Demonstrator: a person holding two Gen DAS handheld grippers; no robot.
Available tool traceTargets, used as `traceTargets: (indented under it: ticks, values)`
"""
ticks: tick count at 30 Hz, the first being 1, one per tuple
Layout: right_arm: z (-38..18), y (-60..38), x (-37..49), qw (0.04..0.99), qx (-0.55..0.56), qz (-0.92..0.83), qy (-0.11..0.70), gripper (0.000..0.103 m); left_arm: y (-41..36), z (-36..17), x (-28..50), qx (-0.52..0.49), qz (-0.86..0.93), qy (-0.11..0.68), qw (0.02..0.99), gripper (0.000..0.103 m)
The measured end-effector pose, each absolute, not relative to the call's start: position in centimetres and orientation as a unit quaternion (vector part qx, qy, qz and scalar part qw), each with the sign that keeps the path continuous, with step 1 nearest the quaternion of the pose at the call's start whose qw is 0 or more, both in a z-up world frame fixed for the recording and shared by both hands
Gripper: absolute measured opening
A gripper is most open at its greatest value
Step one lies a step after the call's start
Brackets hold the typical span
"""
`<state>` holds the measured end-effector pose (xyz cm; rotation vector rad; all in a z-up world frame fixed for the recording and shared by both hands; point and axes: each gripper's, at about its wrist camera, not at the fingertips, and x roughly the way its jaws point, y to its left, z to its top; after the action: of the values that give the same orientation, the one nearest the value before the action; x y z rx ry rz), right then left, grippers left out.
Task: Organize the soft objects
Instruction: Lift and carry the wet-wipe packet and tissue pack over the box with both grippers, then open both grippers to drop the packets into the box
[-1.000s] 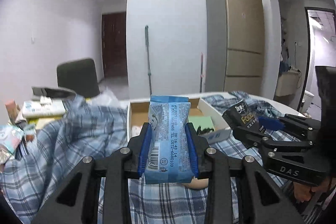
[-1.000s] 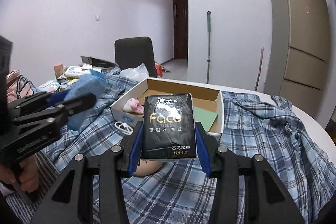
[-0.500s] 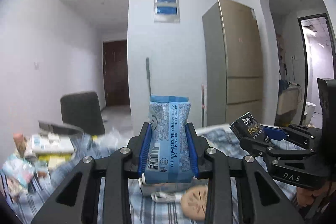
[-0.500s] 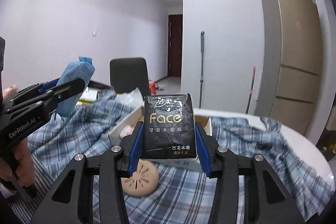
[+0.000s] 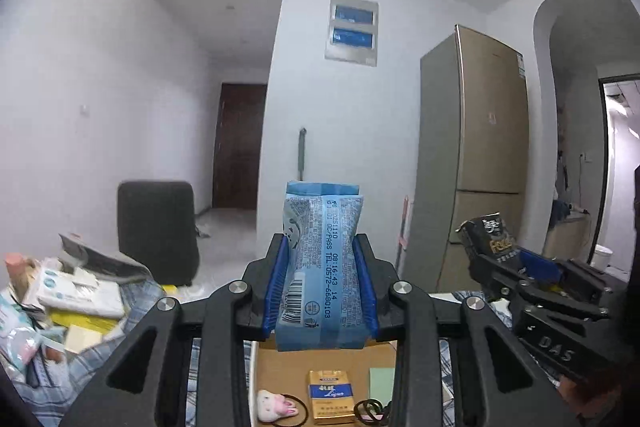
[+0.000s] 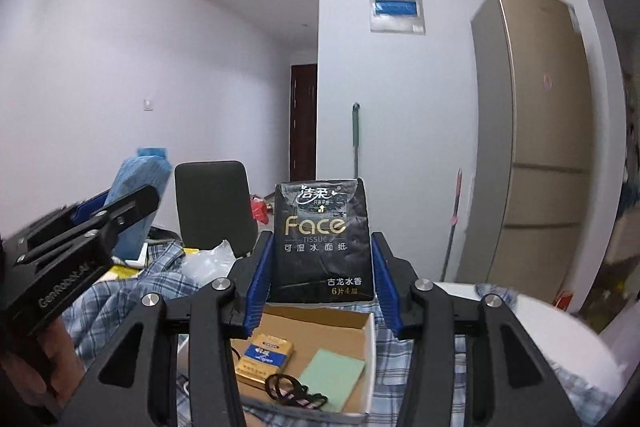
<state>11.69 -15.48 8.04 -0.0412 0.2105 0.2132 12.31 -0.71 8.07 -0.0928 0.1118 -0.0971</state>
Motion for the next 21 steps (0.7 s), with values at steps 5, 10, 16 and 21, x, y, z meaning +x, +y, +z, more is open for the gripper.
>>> traceTargets:
  ticks: [5, 10, 16, 21]
  values:
    - [4.9, -15.9, 14.4, 0.987, -0.012, 0.100, 0.125, 0.046, -0.9, 5.2, 15.6, -0.020, -0.053, 0.101, 0.993, 0.035]
    - [-0.1, -15.3, 16.8, 0.978, -0.046, 0.077, 0.189, 0.046, -0.6, -0.1, 19.3, -0.006, -0.056, 0.192, 0.980, 0.035]
    - [-3.7, -15.5, 19.2, 0.961, -0.049, 0.089, 0.259, 0.046, 0.7, -3.6, 22.0, -0.029, -0.053, 0.257, 0.965, 0.035]
    - [-5.0, -15.7, 19.8, 0.957, -0.057, 0.096, 0.269, 0.046, -0.1, -5.9, 22.5, -0.012, -0.045, 0.279, 0.959, 0.035]
